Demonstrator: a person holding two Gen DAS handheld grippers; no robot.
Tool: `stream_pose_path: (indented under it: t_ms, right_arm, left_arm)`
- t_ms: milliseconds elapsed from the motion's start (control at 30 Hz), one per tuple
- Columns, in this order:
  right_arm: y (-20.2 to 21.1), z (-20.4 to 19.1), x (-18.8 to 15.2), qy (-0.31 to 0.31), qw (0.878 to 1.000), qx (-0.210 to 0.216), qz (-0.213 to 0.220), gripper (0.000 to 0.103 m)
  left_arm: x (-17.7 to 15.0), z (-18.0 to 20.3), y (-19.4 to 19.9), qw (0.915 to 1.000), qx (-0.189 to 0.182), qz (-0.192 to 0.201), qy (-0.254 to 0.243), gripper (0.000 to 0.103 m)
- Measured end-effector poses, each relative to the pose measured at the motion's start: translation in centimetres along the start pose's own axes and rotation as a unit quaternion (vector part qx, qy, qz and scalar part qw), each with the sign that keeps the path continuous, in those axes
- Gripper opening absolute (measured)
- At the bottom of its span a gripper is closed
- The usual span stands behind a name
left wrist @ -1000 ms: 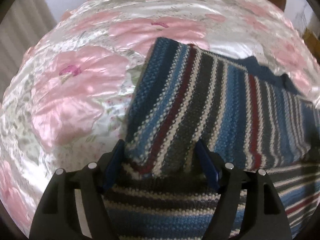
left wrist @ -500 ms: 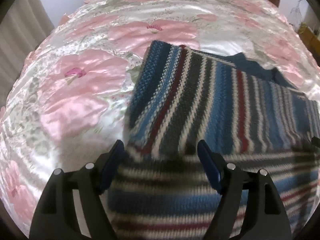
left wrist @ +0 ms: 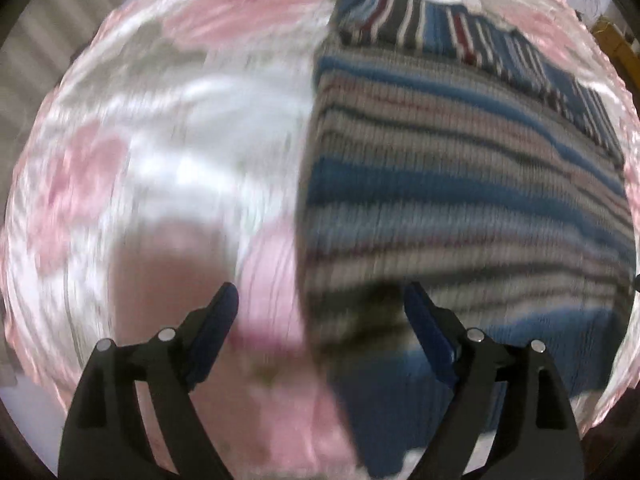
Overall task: Fold small clothes
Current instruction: 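Grasp the ribbed hem with both grippers and lift it toward the collar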
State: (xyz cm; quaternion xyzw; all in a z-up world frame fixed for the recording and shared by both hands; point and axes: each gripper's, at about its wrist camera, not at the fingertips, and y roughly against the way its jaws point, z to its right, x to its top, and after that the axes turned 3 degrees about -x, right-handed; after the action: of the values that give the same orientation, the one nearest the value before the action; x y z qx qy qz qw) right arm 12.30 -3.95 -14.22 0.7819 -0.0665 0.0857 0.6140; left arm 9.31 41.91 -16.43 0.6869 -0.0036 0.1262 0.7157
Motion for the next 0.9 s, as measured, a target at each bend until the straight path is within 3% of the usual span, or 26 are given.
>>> stream_pose_path:
  t_ms: [100, 300, 433, 500, 600, 700, 767, 800, 867, 900]
  right_arm:
    - [0.2, -0.2, -2.6, -0.013, 1.0, 0.009, -0.008, 0.067]
    - [-0.8, -1.5, -5.5, -0.003, 0.999, -0.015, -0.033, 0.068]
    - [-1.1, -2.0, -6.7, -0.001, 0.999, -0.01, -0.041, 0.068]
    - [-1.0, -2.0, -7.5, -0.002, 0.999, -0.01, -0.042, 0.068]
    - [-1.1, -2.1, -8.3, -0.003, 0.999, 0.001, -0.047, 0.068]
    - [-1.5, -2.4, -8.8, -0.003, 0.999, 0.002, -0.047, 0.061]
    - [-1.6, -2.4, -8.9, -0.01, 0.999, 0.005, -0.046, 0.052]
    - [-1.6, -2.3, -8.8, -0.014, 0.999, 0.007, -0.046, 0.042]
    - [-1.4, -2.2, -8.8, -0.018, 0.999, 0.022, -0.045, 0.027]
    - [-1.2, -2.2, -8.8, -0.02, 0.998, 0.031, -0.046, 0.018]
  left_arm:
    - [-2.1, -0.2, 0.0, 0.9999, -0.012, -0.007, 0.007, 0.084]
    - [-4.5, 0.9, -0.6, 0.9992, -0.031, -0.024, 0.004, 0.084]
    - [-5.4, 1.8, -0.7, 0.9966, -0.075, -0.032, 0.012, 0.083]
    - [-5.6, 2.1, -0.8, 0.9972, -0.068, -0.029, 0.015, 0.082]
    - [-5.8, 2.4, -0.6, 0.9968, -0.073, -0.027, 0.017, 0.07]
    - [-5.8, 3.2, -0.5, 0.996, -0.082, -0.029, 0.017, 0.057]
    - [-5.2, 3.7, -0.6, 0.9957, -0.083, -0.031, 0.025, 0.041]
    - [-5.1, 3.6, -0.5, 0.9945, -0.095, -0.031, 0.032, 0.038]
    - [-5.4, 3.4, -0.4, 0.9947, -0.089, -0.029, 0.042, 0.015]
    - [-5.4, 3.2, -0.3, 0.994, -0.094, -0.03, 0.047, 0.014]
